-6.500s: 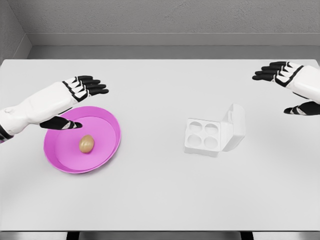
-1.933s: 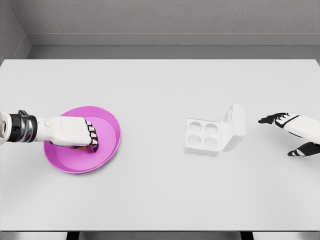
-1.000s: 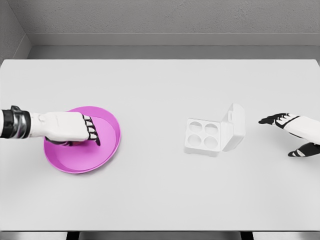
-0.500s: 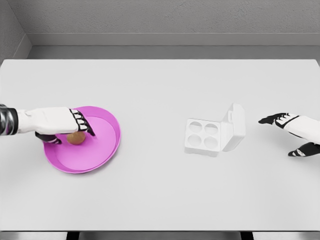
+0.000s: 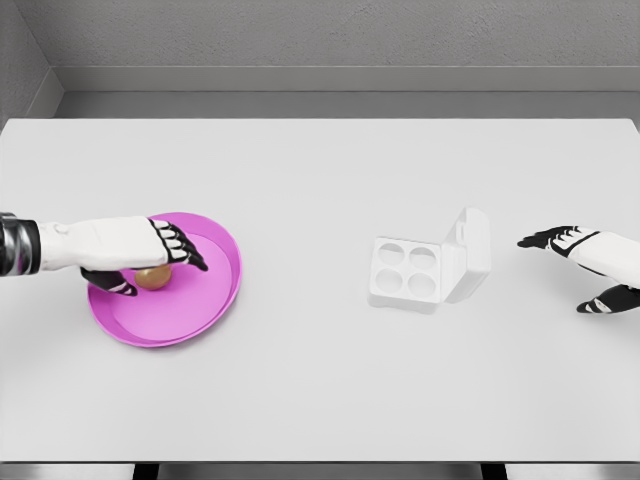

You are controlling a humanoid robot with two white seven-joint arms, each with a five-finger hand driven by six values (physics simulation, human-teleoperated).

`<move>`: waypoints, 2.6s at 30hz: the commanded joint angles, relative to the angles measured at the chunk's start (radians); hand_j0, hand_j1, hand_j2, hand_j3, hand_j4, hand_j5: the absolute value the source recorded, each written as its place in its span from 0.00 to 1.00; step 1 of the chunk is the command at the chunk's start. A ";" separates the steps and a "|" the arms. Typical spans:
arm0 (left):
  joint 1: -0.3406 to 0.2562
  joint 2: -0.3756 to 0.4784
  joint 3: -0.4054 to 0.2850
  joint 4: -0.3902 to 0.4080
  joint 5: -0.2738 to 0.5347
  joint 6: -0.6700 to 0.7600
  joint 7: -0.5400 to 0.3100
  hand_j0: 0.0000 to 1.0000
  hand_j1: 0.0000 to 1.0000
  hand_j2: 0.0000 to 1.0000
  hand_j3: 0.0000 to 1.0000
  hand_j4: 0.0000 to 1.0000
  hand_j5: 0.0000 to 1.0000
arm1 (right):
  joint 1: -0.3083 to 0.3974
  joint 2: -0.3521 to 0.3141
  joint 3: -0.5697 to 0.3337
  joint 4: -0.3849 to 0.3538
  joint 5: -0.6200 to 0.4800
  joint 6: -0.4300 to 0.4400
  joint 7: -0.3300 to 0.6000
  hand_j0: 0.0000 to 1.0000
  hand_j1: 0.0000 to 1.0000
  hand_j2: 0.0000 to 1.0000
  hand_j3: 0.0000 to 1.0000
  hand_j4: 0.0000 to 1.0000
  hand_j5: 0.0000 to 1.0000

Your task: Pack egg into the box and close the box lid

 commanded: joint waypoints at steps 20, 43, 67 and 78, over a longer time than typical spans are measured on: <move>0.253 -0.116 0.312 -0.016 0.299 0.002 0.003 1.00 1.00 1.00 1.00 1.00 1.00 | 0.000 -0.002 0.000 0.001 -0.007 0.002 -0.001 1.00 1.00 1.00 1.00 1.00 1.00; 0.407 -0.187 0.452 0.010 0.416 0.118 0.000 1.00 1.00 1.00 1.00 1.00 1.00 | 0.002 -0.002 0.000 0.005 -0.007 0.002 -0.001 1.00 1.00 1.00 1.00 1.00 1.00; 0.449 -0.202 0.446 0.024 0.459 0.261 0.005 0.78 0.78 0.78 0.78 0.78 0.78 | 0.002 -0.002 0.001 0.010 -0.007 0.002 -0.001 1.00 1.00 1.00 1.00 1.00 1.00; 0.449 -0.216 0.481 0.050 0.351 0.284 0.007 0.80 0.80 0.80 0.80 0.80 0.80 | 0.000 -0.002 0.001 0.010 -0.007 0.002 0.001 1.00 1.00 1.00 1.00 1.00 1.00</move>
